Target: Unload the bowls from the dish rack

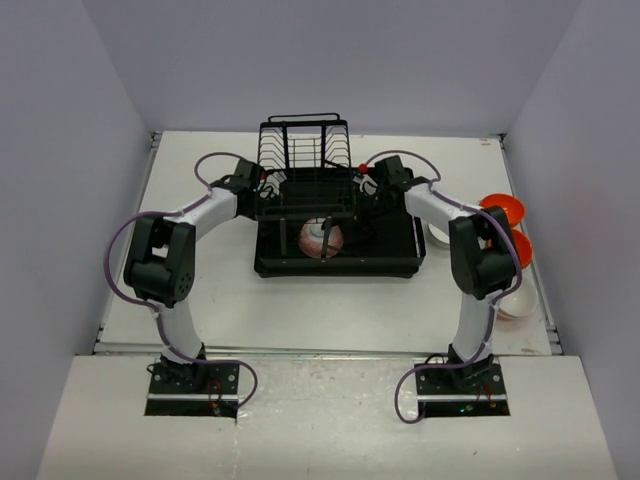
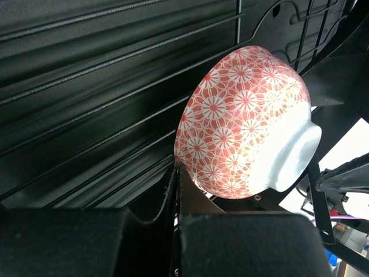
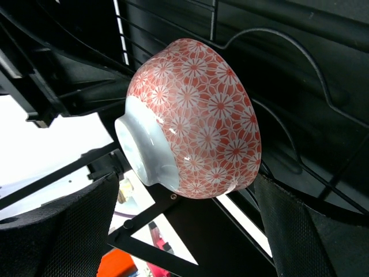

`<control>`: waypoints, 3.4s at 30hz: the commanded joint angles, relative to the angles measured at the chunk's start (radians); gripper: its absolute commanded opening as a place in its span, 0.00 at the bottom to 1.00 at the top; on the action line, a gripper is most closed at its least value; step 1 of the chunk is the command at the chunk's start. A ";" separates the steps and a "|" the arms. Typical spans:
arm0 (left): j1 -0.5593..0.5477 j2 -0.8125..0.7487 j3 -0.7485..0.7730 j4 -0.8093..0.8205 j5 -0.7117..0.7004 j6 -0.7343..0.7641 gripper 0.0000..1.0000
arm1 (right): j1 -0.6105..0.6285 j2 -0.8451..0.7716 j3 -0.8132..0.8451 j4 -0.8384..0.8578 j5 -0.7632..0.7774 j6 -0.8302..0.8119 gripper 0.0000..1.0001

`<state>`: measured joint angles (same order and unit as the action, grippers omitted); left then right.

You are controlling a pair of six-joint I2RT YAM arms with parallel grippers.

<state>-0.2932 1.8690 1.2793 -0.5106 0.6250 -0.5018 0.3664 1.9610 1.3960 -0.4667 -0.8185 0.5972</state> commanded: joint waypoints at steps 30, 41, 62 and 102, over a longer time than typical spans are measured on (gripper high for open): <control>-0.021 -0.007 0.077 0.011 0.048 0.040 0.00 | 0.028 0.032 -0.040 0.474 -0.315 0.262 0.12; -0.021 -0.007 0.084 0.007 0.045 0.040 0.00 | 0.028 0.009 -0.133 0.726 -0.377 0.420 0.00; -0.020 0.005 0.104 -0.003 0.045 0.052 0.00 | 0.028 -0.002 -0.103 0.683 -0.404 0.395 0.16; 0.043 -0.140 0.072 0.102 0.015 0.046 0.04 | -0.259 -0.203 -0.045 0.288 -0.294 0.126 0.00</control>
<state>-0.2787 1.8755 1.3266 -0.5598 0.6315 -0.4679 0.1688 1.8488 1.2785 -0.0170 -1.1221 0.8593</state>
